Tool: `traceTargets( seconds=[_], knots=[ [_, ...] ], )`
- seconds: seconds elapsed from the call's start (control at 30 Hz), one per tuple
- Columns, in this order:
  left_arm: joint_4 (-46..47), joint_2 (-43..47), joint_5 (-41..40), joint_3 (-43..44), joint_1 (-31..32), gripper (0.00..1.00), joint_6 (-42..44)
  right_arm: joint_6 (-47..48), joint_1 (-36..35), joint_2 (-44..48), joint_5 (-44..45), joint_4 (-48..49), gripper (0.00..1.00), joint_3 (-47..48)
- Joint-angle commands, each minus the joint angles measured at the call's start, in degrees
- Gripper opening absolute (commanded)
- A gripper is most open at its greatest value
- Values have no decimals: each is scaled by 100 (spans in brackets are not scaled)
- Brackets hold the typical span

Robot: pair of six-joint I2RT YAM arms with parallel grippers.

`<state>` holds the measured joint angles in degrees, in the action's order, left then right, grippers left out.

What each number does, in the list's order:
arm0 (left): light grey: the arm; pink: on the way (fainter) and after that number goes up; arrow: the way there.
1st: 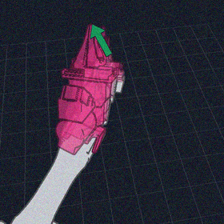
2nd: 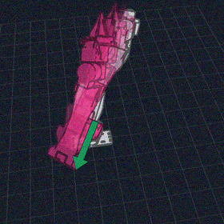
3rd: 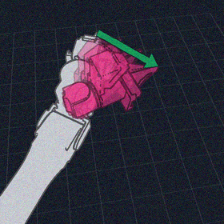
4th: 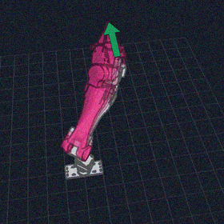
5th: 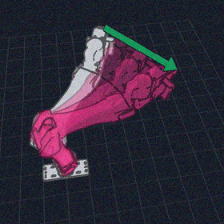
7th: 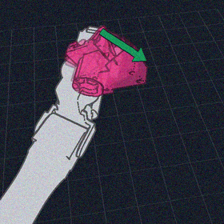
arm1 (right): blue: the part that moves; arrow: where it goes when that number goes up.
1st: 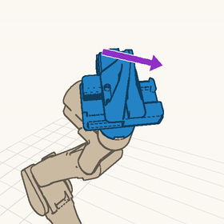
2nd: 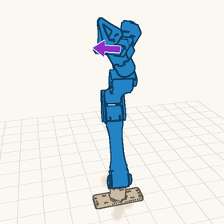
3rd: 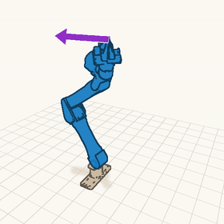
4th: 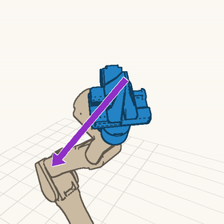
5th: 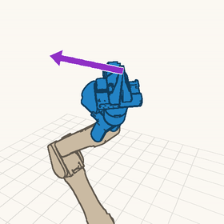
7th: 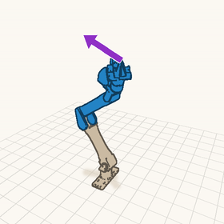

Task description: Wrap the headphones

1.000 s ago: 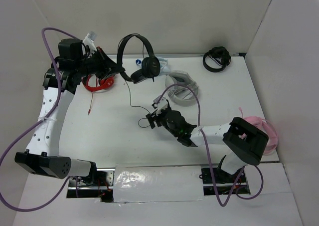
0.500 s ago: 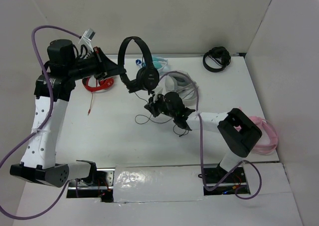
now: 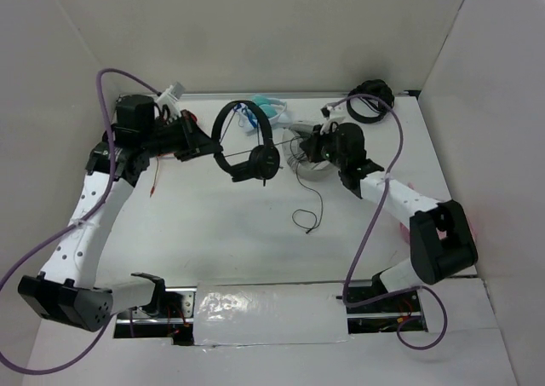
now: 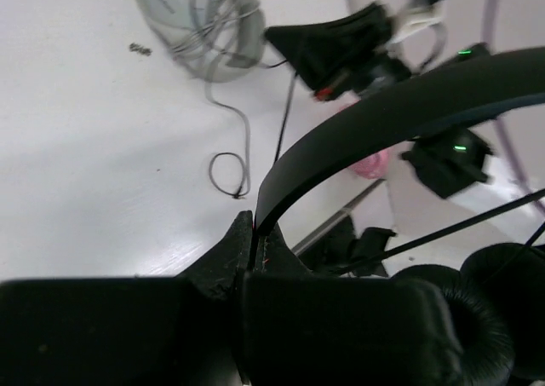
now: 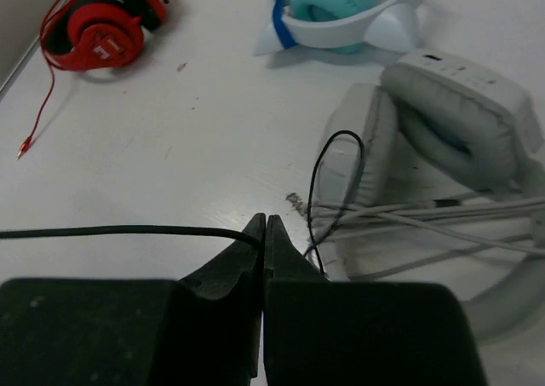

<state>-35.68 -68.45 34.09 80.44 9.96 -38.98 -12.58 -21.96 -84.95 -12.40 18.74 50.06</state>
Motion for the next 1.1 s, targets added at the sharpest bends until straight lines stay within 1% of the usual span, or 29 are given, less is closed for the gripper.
traceTargets(
  seconds=[0.0, 0.03, 0.1, 0.13, 0.17, 0.2, 0.27, 0.3, 0.37, 0.43, 0.53, 0.6, 0.63, 0.67, 0.73, 0.8, 0.87, 0.9, 0.97, 1.0, 1.07],
  knots=[
    [264, -116, -1094, 15, 436, 0, -21, 53, 182, 504, 379, -942, 0, 381],
    [142, -238, -1480, -37, 463, 0, -100, 45, 200, 662, 414, -1117, 0, 451],
    [166, -327, -1633, -116, 498, 0, -75, 80, 209, 760, 562, -1416, 0, 757],
    [219, -380, -1764, -178, 577, 0, -161, 106, 209, 821, 607, -1730, 0, 872],
    [150, -432, -2113, -222, 612, 0, -249, 167, 218, 848, 686, -1829, 0, 969],
    [97, -485, -2264, -231, 648, 0, -294, 159, 218, 874, 939, -1969, 0, 1092],
    [-61, -582, -2554, -187, 657, 0, -539, 211, 236, 927, 994, -2277, 0, 1190],
    [-88, -617, -2591, -100, 631, 0, -723, 151, 227, 953, 1151, -2426, 0, 1164],
    [-141, -644, -2679, 32, 534, 0, -952, -68, 253, 954, 1170, -2577, 0, 1068],
    [-202, -731, -2705, 374, 262, 0, -1251, -297, 244, 963, 1057, -2648, 0, 752],
    [-465, -960, -2495, 1042, -142, 0, -1498, -587, 227, 919, 661, -2516, 0, 216],
    [-589, -1082, -2704, 1410, -275, 0, -1777, -684, 209, 919, 337, -2149, 0, -189],
    [-624, -1118, -2801, 1517, -284, 0, -1875, -685, 183, 919, -135, -2008, 0, -303],
    [-711, -1214, -2880, 1622, -379, 0, -2015, -702, 148, 910, -287, -1919, 0, -443],
    [-791, -1320, -2855, 1974, -468, 0, -2034, -659, 43, 822, -569, -1901, 0, -462],
    [-992, -1495, -2942, 2307, -547, 0, -2149, -658, -37, 752, -509, -1918, 0, -462],
    [-1063, -1584, -2899, 2449, -626, 0, -2131, -667, -80, 725, -517, -1909, 0, -454],
    [-977, -1576, -2725, 2458, -644, 0, -2088, -658, -81, 716, -535, -1901, 0, -454],
    [-757, -1445, -2382, 2179, -723, 0, -1817, -649, -81, 647, -596, -1901, 0, -392],
    [-286, -1383, -1797, 2021, -749, 0, -1623, -597, -72, 620, -631, -1901, 0, -357],
    [112, -1154, -1205, 1564, -750, 0, -1113, -579, -81, 488, -798, -1744, 0, -252]
  ],
)
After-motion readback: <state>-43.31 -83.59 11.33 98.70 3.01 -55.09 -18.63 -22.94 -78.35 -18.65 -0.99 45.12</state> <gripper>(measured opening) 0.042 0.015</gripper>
